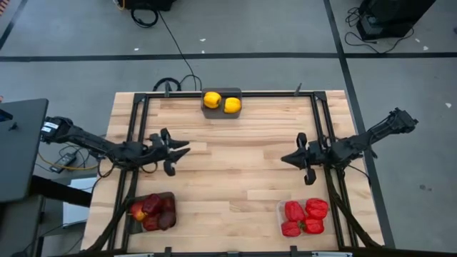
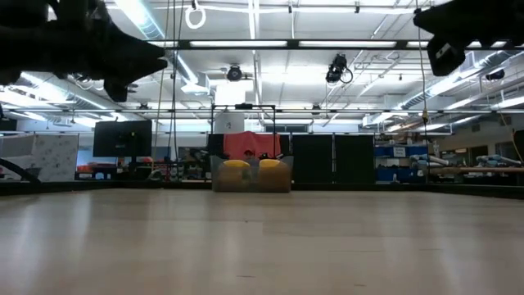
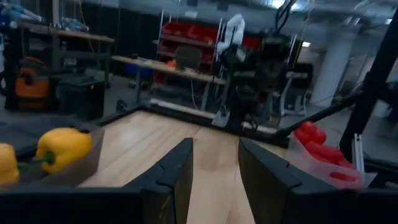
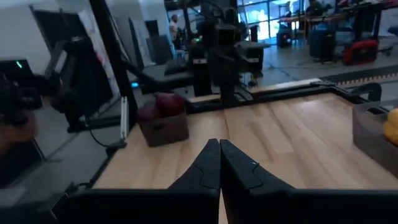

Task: Sort produce into baskets
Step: Return to Home Position

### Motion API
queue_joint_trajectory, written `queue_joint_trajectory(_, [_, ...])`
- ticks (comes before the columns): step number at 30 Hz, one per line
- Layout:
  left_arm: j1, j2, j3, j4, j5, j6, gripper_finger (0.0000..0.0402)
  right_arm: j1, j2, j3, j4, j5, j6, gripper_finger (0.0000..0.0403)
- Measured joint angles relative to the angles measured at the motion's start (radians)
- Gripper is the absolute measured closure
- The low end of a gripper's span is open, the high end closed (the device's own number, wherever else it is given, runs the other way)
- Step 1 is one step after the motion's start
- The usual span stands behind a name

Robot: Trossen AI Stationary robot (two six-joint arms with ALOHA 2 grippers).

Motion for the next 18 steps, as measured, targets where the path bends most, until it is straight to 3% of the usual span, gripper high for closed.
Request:
queue_joint_trajectory(5, [-0.001, -0.015, -0.062, 0.132, 0.046, 0.027, 0.027, -0.018, -0.11, -0.049, -0.026, -0.007, 0.006, 0.0393])
queue_joint_trajectory(18, [-0.001, -0.033, -0.063, 0.088, 0.058, 0.063, 0.027, -0.105, -0.285, -0.138, -0.085, -0.046, -0.003, 0.0393])
